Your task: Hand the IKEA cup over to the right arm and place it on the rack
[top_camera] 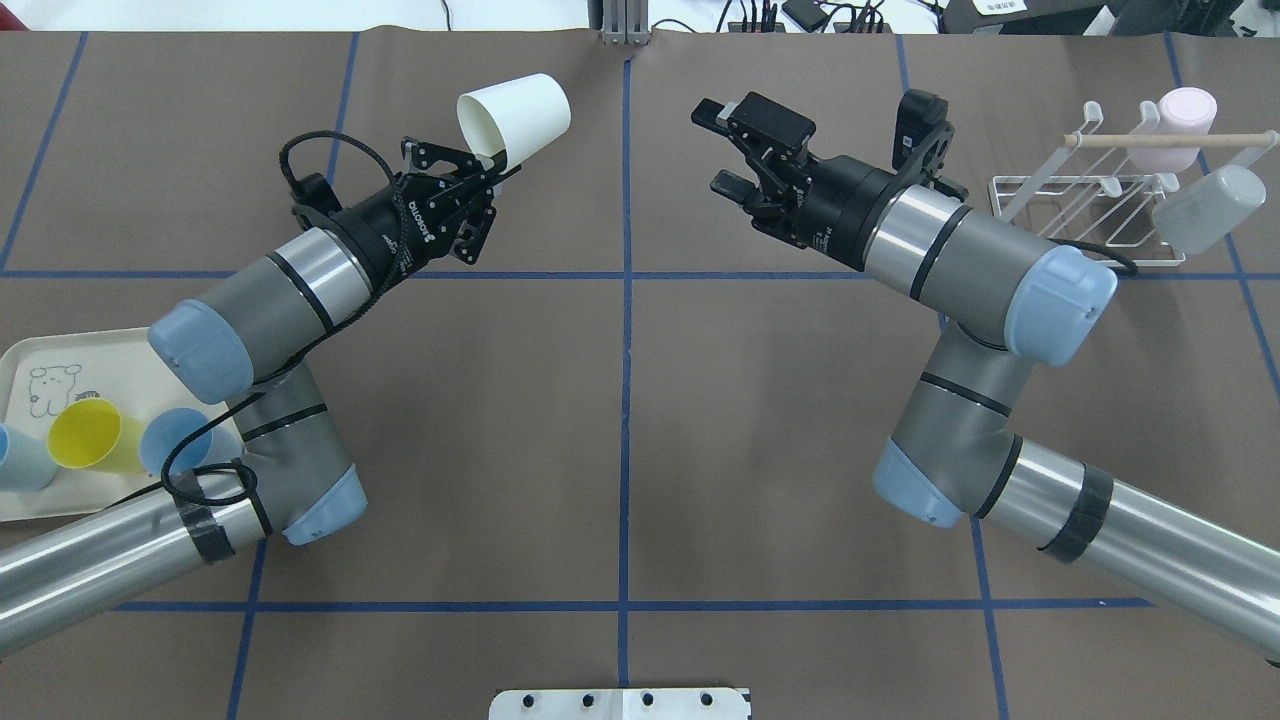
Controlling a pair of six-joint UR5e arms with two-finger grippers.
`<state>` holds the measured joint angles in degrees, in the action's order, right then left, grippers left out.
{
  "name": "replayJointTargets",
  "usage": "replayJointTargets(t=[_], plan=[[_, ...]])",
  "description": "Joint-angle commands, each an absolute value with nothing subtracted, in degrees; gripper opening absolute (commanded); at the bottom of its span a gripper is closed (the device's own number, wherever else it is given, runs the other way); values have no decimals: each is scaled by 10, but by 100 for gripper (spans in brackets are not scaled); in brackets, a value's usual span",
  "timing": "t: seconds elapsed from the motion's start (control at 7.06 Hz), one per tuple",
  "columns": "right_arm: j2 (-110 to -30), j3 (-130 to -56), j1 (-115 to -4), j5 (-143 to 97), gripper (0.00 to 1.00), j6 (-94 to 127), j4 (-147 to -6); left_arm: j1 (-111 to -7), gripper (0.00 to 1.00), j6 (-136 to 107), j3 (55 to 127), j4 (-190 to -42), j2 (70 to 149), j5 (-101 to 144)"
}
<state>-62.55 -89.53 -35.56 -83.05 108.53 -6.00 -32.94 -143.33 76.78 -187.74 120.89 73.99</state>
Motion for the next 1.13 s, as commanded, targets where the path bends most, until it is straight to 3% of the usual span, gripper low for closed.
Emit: replayJointTargets(t=[0.0, 0.99], plan=[[-620, -892, -340, -818, 100, 1084, -58, -307, 0, -1463, 755, -1916, 1243, 730], [-607, -889, -340, -806, 100, 1096, -58, -265, 0, -1460, 756, -1919, 1282, 723]])
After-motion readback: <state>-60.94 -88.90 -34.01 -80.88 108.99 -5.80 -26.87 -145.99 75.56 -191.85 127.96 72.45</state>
